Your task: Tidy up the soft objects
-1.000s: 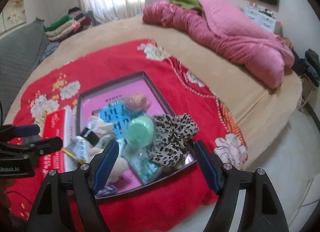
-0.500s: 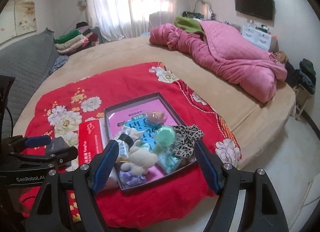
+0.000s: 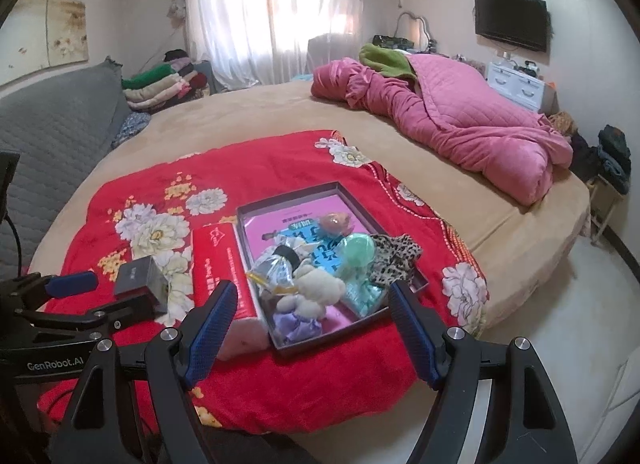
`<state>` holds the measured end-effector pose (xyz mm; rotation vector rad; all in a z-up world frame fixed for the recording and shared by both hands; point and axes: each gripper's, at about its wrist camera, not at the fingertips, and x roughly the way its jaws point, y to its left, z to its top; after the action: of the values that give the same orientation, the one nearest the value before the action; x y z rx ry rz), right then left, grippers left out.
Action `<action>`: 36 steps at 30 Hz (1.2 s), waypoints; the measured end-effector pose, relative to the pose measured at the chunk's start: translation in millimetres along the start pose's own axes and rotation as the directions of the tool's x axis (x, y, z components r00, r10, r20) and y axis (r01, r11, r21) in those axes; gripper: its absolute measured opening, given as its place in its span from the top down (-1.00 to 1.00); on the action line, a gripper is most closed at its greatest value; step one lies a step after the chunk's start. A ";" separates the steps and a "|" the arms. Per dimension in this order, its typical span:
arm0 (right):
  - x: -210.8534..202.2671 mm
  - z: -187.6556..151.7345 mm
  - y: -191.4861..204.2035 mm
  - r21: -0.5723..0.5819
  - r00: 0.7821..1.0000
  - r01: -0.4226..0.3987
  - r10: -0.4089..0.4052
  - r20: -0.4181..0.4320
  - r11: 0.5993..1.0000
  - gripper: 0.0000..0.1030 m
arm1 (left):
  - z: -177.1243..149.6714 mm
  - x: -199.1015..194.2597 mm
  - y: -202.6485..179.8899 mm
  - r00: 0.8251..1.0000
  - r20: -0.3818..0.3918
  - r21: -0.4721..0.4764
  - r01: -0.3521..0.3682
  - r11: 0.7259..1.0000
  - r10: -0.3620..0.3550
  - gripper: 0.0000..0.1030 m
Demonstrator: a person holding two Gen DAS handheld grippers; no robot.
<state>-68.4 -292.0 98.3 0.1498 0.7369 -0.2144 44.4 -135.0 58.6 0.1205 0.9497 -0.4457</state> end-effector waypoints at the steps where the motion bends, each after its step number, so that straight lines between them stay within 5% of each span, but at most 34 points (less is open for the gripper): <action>1: -2.3 -3.1 0.9 0.010 1.000 0.005 -0.005 0.004 1.000 -0.53 | -3.5 -1.9 -0.4 1.000 0.004 0.004 -0.002 1.000 0.002 -0.70; 24: -17.4 -57.7 1.1 0.063 0.999 -0.032 0.034 -0.035 0.998 -0.53 | -51.4 -10.8 -4.7 1.000 0.021 -0.002 0.007 1.000 -0.007 -0.70; 36: -13.4 -73.8 5.6 0.065 0.997 -0.026 0.031 -0.072 0.998 -0.53 | -73.7 -1.3 3.6 0.997 -0.014 0.001 -0.079 0.997 0.079 -0.70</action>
<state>-124.6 -269.2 53.8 0.2300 0.7999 -0.2063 -10.6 -109.8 16.4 0.1617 0.9551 -0.3725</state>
